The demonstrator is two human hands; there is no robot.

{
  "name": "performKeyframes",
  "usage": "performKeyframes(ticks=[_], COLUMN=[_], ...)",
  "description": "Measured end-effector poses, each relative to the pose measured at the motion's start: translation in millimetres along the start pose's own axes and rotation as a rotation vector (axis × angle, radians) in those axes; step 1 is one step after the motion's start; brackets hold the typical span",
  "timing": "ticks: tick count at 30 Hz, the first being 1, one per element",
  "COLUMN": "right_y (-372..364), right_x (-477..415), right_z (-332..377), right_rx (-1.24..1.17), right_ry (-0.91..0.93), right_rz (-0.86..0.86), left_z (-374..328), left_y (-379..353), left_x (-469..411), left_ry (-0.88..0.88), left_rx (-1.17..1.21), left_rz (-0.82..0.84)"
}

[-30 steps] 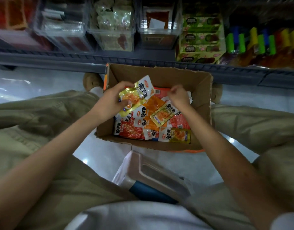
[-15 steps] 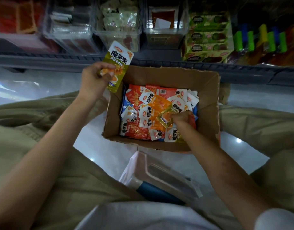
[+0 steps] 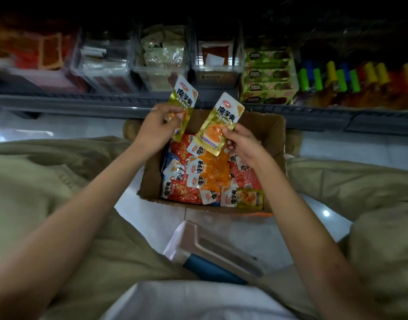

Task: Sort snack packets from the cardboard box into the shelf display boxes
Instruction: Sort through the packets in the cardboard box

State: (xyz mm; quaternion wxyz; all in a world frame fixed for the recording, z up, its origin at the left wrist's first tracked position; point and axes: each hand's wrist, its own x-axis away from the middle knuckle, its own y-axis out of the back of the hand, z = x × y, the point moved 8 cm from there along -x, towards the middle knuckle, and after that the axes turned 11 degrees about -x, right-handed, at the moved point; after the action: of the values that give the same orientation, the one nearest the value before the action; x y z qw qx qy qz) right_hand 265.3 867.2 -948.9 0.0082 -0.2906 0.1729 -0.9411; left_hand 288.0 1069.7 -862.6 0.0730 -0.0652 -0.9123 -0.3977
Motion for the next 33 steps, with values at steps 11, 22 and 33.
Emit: performKeyframes(ticks=[11, 22, 33], right_y=[-59, -93, -87], right_x=[48, 93, 76], right_z=[140, 264, 323], right_rx=[0.333, 0.279, -0.157], right_ry=[0.454, 0.594, 0.771], right_rz=[-0.038, 0.169, 0.189], left_z=[-115, -202, -260], left_y=[24, 90, 121], left_x=[17, 2, -50], left_ry=[-0.306, -0.550, -0.835], left_rx=[0.190, 0.351, -0.203], left_rz=[-0.263, -0.460, -0.748])
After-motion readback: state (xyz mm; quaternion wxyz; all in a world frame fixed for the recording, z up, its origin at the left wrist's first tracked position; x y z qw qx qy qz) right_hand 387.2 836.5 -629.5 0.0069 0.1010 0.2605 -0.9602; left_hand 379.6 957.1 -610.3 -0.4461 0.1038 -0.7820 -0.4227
